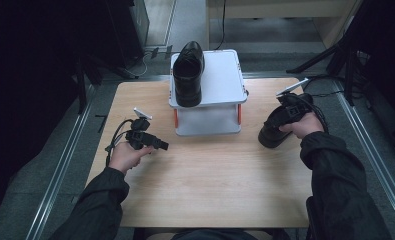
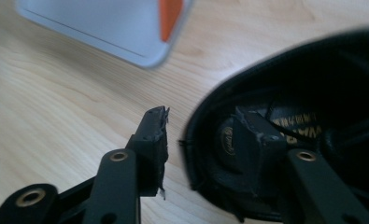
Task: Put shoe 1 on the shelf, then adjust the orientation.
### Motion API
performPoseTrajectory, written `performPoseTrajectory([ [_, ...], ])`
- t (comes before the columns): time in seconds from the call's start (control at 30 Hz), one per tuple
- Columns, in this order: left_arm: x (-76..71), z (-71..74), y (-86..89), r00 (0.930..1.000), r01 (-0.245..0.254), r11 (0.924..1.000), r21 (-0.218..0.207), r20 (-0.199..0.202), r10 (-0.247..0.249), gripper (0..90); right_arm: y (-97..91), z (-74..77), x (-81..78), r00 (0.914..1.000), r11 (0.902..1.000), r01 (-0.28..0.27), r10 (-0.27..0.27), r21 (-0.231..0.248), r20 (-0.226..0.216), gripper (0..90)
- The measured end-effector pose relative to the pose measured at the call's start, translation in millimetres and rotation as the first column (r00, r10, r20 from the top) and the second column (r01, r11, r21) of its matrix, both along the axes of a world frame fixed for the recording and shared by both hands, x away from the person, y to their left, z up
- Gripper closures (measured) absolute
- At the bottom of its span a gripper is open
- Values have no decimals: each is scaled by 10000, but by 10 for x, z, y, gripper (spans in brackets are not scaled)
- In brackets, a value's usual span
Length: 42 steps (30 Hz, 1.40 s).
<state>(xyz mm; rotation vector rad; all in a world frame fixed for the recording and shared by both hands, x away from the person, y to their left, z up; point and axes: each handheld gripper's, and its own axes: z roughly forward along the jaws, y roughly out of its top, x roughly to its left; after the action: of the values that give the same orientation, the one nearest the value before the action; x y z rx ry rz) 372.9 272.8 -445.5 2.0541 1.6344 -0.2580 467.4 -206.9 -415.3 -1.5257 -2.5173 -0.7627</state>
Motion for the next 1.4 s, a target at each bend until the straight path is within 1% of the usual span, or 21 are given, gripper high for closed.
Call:
performPoseTrajectory([
  [0.03, -2, -7, -2, 10000, -26, 10000, -3, -39, 26, 465, 0, 0, 0, 10000, 10000, 0, 0, 0, 0, 624],
  [0.13, -12, -16, -11, 10000, 3, 10000, 54, -46, -3, 465, 26, -36, 35, 9988, 9992, 92, -74, 382, -487, 741],
  [0.17, -15, -15, -9, 10000, 26, 10000, 55, -26, -26, 465, 40, -33, 38, 9984, 9994, 157, -139, 323, -543, 758],
  [0.2, -15, -16, -1, 10000, 75, 10000, 55, -11, -75, 465, 52, -22, 43, 9969, 9992, 296, -275, 277, -736, 775],
  [0.27, -15, -14, 15, 10000, -8, 10000, 29, -33, 8, 465, 67, -3, 54, 9957, 9994, 334, -322, 128, -871, 788],
  [0.3, -7, -11, 33, 10000, -42, 10000, -7, -58, 42, 466, 73, 6, 55, 9960, 9996, 268, -265, 24, -859, 789],
  [0.33, -1, -12, 39, 10000, -81, 9999, -90, -36, 81, 466, 83, 18, 45, 9974, 9999, 114, -123, -126, -704, 791],
  [0.4, 10, -7, 52, 10000, -42, 9995, -297, -48, 41, 466, 98, 28, 15, 9982, 9994, 38, -58, -335, -602, 796],
  [0.43, 12, -5, 50, 10000, -38, 9996, -278, -46, 37, 466, 91, 30, 3, 9982, 9995, 40, -60, -326, -602, 803],
  [0.47, 13, -5, 45, 10000, -31, 9997, -242, -44, 30, 466, 77, 28, -3, 9979, 9995, 42, -63, -324, -646, 810],
  [0.5, 16, -9, 40, 10000, -18, 9997, -242, -41, 17, 466, 34, 35, -23, 9960, 9996, 86, -110, -269, -881, 819],
  [0.6, 29, -18, 30, 10000, -55, 9998, -211, -67, 53, 466, -17, 43, -55, 9953, 9998, 2, -24, -222, -967, 822],
  [0.67, 41, -12, 33, 9999, -45, 9998, -176, -110, 43, 466, -89, 53, -87, 9939, 10000, -16, 8, -76, -1102, 825],
  [0.83, 82, -26, 55, 9996, -212, 9993, -310, -175, 207, 465, -225, 56, -181, 9936, 9999, -130, 140, 102, -1123, 823],
  [0.9, 98, -22, 59, 9997, -217, 9997, -84, -142, 216, 464, -275, 49, -211, 9932, 9998, -183, 194, 112, -1150, 821],
  [0.93, 102, -21, 62, 9996, -249, 9997, -78, -133, 248, 464, -316, 42, -229, 9929, 9996, -258, 270, 123, -1161, 820],
  [1.0, 113, -20, 68, 9994, -313, 9992, -229, -128, 310, 463, -363, 35, -257, 9919, 9994, -267, 291, 213, -1236, 819],
  [1.07, 122, -22, 72, 9996, -233, 9996, -135, -141, 231, 462, -416, 19, -288, 9910, 9993, -257, 290, 266, -1310, 817],
  [1.17, 130, -28, 72, 9995, -247, 9996, -135, -178, 244, 462, -467, 3, -321, 9915, 9992, -299, 332, 280, -1257, 816],
  [1.27, 131, -27, 77, 9994, -305, 9994, -150, -156, 303, 462, -509, 4, -337, 9905, 9990, -239, 289, 385, -1344, 814],
  [1.4, 126, -16, 86, 9996, -267, 9995, -141, -129, 265, 461, -534, -10, -337, 9907, 9980, -403, 461, 477, -1280, 811],
])
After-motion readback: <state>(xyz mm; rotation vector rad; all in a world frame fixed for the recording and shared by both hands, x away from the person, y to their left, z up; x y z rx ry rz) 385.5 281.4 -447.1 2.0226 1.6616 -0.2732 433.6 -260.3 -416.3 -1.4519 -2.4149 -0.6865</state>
